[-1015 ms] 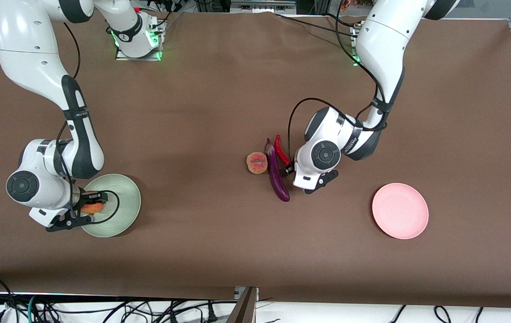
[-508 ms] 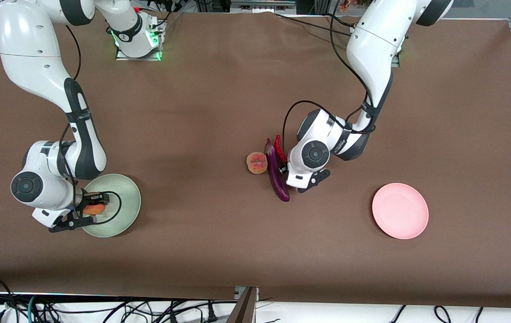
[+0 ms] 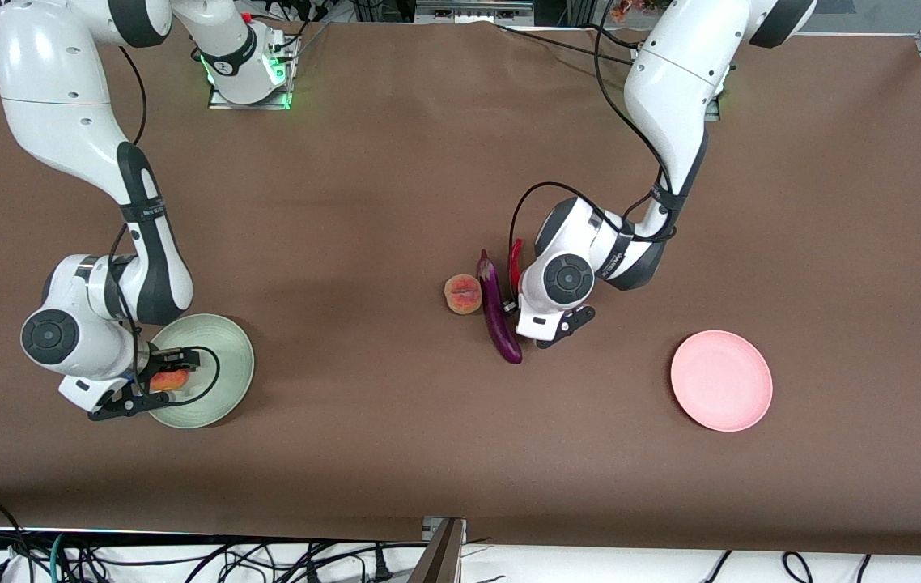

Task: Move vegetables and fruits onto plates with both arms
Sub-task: 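Lower the left gripper and grasp the red chili, then carry the chili to the pink plate while the right gripper withdraws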

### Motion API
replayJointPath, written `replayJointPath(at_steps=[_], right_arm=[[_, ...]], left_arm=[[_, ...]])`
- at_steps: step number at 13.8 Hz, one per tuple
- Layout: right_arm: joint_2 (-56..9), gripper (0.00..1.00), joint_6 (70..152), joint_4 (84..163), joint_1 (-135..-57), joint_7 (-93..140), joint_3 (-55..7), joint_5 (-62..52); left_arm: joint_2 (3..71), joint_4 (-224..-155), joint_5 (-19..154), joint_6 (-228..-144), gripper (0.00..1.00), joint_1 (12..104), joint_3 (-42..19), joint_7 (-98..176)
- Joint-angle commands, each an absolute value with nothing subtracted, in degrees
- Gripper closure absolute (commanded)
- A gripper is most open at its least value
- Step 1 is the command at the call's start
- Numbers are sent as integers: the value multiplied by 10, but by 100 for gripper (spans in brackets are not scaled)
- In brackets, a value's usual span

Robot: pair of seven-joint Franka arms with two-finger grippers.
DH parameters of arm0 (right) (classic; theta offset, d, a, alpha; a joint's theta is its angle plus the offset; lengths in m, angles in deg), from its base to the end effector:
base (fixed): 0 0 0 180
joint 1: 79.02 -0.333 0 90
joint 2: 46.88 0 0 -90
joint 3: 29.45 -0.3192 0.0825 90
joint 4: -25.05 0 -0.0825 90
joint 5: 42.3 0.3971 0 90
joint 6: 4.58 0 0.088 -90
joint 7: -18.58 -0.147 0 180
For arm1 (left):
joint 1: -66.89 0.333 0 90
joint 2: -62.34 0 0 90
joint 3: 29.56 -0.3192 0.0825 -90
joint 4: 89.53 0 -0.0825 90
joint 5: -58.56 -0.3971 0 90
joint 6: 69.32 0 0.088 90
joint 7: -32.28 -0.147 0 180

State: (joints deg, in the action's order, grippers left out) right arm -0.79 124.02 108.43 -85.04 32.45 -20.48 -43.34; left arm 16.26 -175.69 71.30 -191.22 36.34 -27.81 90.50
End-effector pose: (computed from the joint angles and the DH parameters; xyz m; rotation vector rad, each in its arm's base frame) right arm 0.7329 -0.0232 0.1636 2.9935 0.3746 -0.0380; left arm 0.5821 -0.3860 0.1307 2.9641 0.9085 -0.4194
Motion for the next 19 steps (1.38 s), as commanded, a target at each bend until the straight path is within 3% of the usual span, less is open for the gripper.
replayJointPath(at_steps=[1, 3, 5, 10, 13, 19], right_arm=[[-32, 1, 1216, 1082, -848, 338, -211, -427], [-52, 1, 1174, 1068, -853, 338, -213, -427], [-71, 1, 1120, 1054, -863, 333, -229, -427], [-92, 1, 1099, 1055, -886, 268, -278, -401], [-92, 1, 1083, 1056, -913, 130, -322, -401], [-68, 1, 1133, 1056, -1051, -73, -324, -400]], left_arm=[[165, -1753, 718, -1911, 100, 361, -284, 898], [172, -1748, 717, -1903, 100, 372, -288, 878], [187, -1722, 718, -1835, 100, 405, -293, 805], [201, -1650, 677, -1692, 100, 502, -297, 617], [210, -1658, 589, -1684, 100, 549, -297, 490], [182, -1656, 534, -1746, 100, 637, -297, 319]])
